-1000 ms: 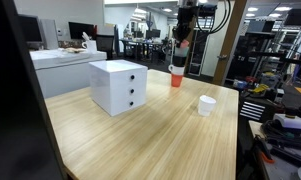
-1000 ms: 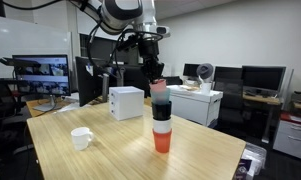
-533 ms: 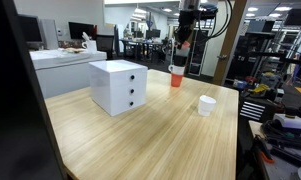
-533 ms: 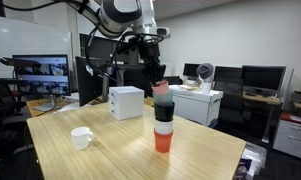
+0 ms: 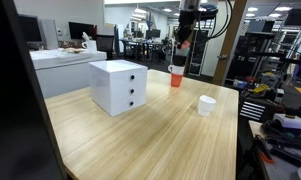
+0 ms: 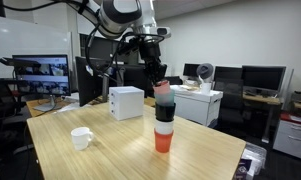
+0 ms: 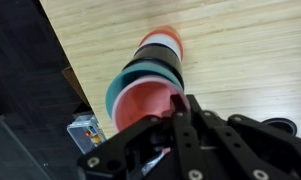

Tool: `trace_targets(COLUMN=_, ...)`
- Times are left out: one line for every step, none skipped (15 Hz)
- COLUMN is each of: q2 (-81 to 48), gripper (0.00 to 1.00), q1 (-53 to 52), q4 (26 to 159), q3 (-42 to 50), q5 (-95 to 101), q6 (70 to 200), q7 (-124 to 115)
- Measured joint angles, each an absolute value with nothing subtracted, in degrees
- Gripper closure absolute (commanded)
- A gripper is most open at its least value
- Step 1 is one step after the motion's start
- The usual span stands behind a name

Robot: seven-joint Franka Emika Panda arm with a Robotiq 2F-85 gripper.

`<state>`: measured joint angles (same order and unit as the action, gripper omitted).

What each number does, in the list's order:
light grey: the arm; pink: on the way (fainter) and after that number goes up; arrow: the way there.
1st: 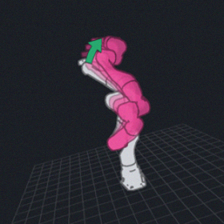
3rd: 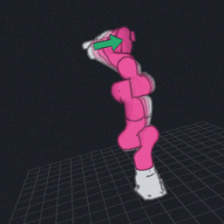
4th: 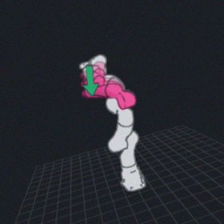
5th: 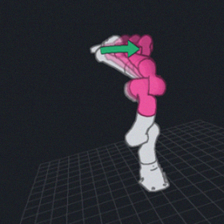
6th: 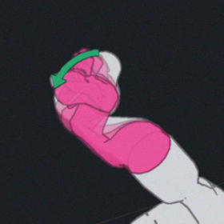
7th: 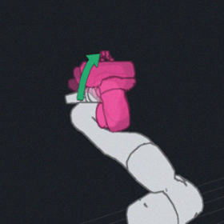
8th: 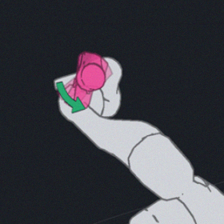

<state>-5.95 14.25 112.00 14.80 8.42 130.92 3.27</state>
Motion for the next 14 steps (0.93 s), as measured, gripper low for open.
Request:
trace_targets(q2=-5.9, gripper=0.94, q1=14.2, q4=112.0, q3=14.8, q5=7.9, q6=130.3, q7=3.5)
trace_targets(q2=-5.9, gripper=0.94, q1=14.3, q4=111.9, q3=14.7, q5=5.9, q6=128.6, q7=5.2)
trace_targets(q2=-5.9, gripper=0.94, q1=14.3, q4=111.8, q3=14.7, q5=4.2, q6=126.6, q7=6.9)
trace_targets(q2=-5.9, gripper=0.94, q1=14.3, q4=111.4, q3=14.6, q5=2.2, q6=124.6, q7=8.9)
trace_targets(q2=-5.9, gripper=0.94, q1=14.5, q4=110.6, q3=14.7, q5=0.4, q6=122.4, q7=10.5)
trace_targets(q2=-6.0, gripper=0.94, q1=14.7, q4=110.0, q3=14.7, q5=-0.8, q6=120.5, q7=11.6)
trace_targets(q2=-6.0, gripper=0.94, q1=14.9, q4=109.5, q3=14.7, q5=-1.5, q6=118.9, q7=12.1)
trace_targets(q2=-6.1, gripper=0.94, q1=15.0, q4=109.2, q3=14.8, q5=-1.6, q6=118.0, q7=12.1)
trace_targets(q2=-6.2, gripper=0.94, q1=15.0, q4=109.0, q3=14.9, q5=-1.6, q6=117.6, q7=12.1)
trace_targets(q2=-6.3, gripper=0.94, q1=15.1, q4=108.8, q3=15.1, q5=-1.6, q6=117.5, q7=12.1)
trace_targets(q2=-6.4, gripper=0.94, q1=15.1, q4=108.7, q3=15.1, q5=-1.6, q6=117.4, q7=12.1)
trace_targets(q2=-6.5, gripper=0.94, q1=15.1, q4=108.7, q3=15.2, q5=-1.6, q6=117.4, q7=12.1)
trace_targets(q2=-6.5, gripper=0.94, q1=15.1, q4=108.7, q3=15.2, q5=-1.6, q6=117.4, q7=12.1)
trace_targets(q2=-6.5, gripper=0.94, q1=15.1, q4=108.6, q3=15.2, q5=-1.6, q6=117.1, q7=12.1)
